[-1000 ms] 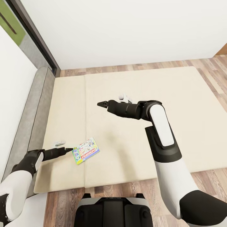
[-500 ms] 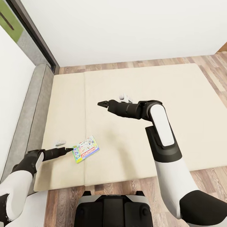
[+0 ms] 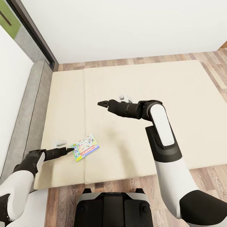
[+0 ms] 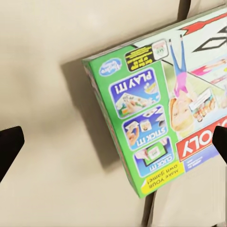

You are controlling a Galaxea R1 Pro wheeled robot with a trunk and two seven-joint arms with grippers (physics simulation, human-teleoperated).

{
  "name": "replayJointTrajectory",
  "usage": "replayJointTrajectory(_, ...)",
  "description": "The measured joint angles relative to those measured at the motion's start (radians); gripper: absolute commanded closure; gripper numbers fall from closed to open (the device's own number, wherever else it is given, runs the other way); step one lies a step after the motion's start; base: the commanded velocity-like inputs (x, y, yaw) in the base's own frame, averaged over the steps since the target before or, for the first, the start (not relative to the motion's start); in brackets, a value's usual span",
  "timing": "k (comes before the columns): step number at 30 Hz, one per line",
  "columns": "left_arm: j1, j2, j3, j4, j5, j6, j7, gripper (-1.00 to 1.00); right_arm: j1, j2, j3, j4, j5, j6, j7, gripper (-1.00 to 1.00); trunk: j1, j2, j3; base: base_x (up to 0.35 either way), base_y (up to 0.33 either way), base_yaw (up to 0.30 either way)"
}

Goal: Put all the toys in the child's room - the three board games (two on the bed and one on the table), the two jigsaw puzzles on the table, and the tennis ball on the table - inside the toy box on the table in the child's room.

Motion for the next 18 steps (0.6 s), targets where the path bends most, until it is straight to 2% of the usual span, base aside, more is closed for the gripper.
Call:
replayJointTrajectory(2,0.0,-0.001,0.0,0.0,0.009,0.001,0.0,-1.0,0.0,0.0,0.0,-0.001,0.0,0.0,0.0,-1.0,0.0,0.0,-0.003,0.0,0.0,0.0)
replayJointTrajectory(13,0.0,0.001,-0.001,-0.001,0.14,0.004,-0.014,-1.0,0.0,0.0,0.0,-0.002,-0.005,0.0,-0.001,-1.0,0.0,0.0,-0.021,0.0,0.0,0.0)
replayJointTrajectory(18,0.0,0.001,-0.001,-0.002,0.16,0.005,-0.05,-1.0,-0.001,0.0,0.001,-0.002,-0.008,0.0,-0.001,-1.0,0.0,0.0,-0.029,0.0,0.0,0.0)
